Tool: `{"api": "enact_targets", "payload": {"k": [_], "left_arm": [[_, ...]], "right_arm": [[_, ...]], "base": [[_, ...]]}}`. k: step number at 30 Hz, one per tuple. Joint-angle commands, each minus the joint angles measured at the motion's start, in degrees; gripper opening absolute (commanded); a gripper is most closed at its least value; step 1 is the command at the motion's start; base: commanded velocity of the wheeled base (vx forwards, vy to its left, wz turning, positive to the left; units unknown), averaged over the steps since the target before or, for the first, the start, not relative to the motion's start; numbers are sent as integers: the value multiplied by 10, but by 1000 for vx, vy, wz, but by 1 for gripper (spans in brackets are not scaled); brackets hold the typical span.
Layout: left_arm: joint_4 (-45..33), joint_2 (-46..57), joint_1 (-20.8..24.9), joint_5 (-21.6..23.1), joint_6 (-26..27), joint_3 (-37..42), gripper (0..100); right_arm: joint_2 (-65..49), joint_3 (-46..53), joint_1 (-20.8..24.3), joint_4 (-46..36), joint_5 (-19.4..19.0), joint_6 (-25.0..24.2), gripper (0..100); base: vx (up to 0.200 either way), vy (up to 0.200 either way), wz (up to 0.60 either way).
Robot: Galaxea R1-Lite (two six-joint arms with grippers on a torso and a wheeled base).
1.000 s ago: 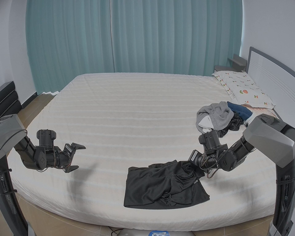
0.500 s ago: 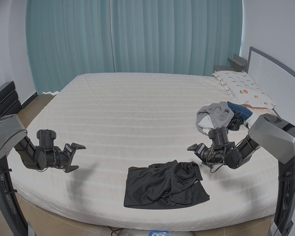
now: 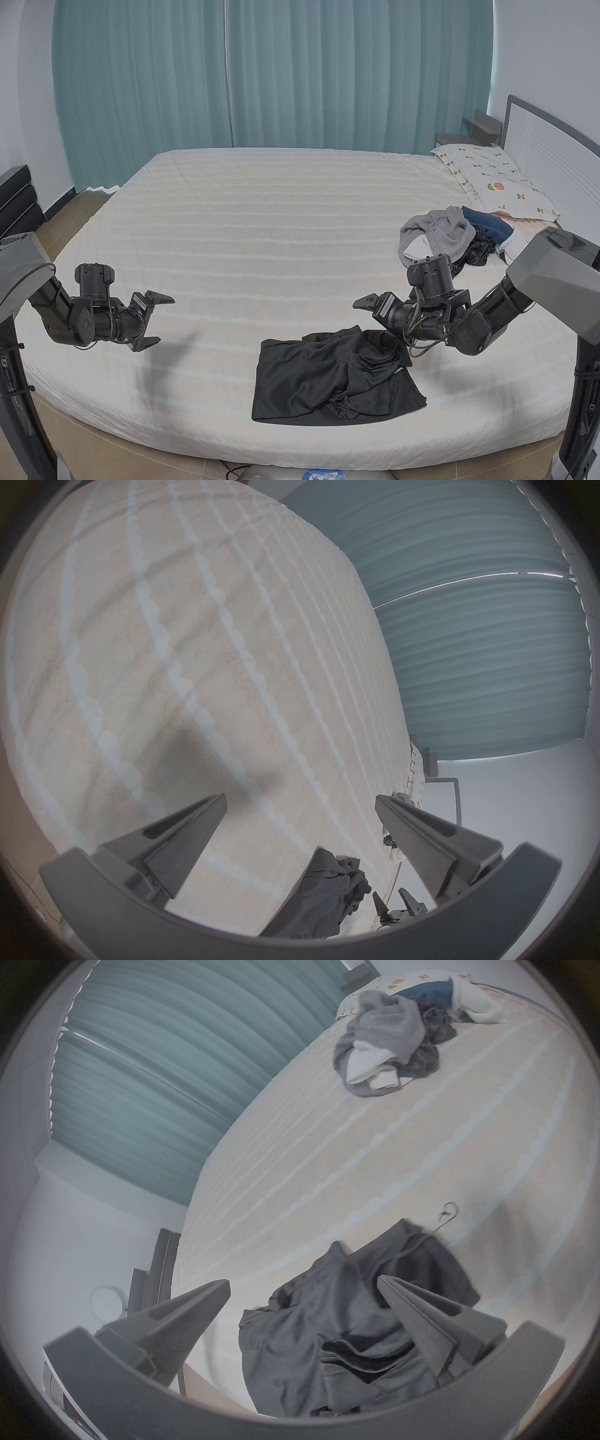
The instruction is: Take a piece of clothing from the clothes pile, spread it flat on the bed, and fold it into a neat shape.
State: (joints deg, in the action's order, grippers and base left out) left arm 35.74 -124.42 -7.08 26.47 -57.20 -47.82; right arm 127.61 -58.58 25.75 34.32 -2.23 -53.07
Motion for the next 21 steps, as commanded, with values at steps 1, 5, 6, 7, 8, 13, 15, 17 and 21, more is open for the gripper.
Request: {"api": "enact_targets", "payload": {"k": [1,5,6,7,8,13,15,17,21], "left_arm": [[0,0,0,0,0,0,100],[0,0,0,0,0,0,100],[0,0,0,0,1,-1,100],[0,0,0,0,0,-1,100],[0,0,0,0,0,-1,100],[0,0,0,0,1,-1,100],[0,0,0,0,1,-1,100],[0,-1,0,0,0,-1,100],[0,0,0,0,1,-1,100]], "right_arm": [[26,-23,20,-3,0,0,100],[50,-48,22,-3,-5,-3,100],[55,-49,23,-3,-18,-4,100],[56,-48,23,-4,-26,-6,100],[59,-48,23,-6,-29,-8,100],[69,-48,16,-8,-26,-8,100],[68,-48,12,-20,-24,-7,100],[64,-55,4,-46,-23,-5,100],[70,-62,-23,-51,6,3,100]], "base": [[0,0,0],[0,0,0],[0,0,0],[0,0,0],[0,0,0],[0,0,0],[0,0,0],[0,0,0],[0,0,0]]}}
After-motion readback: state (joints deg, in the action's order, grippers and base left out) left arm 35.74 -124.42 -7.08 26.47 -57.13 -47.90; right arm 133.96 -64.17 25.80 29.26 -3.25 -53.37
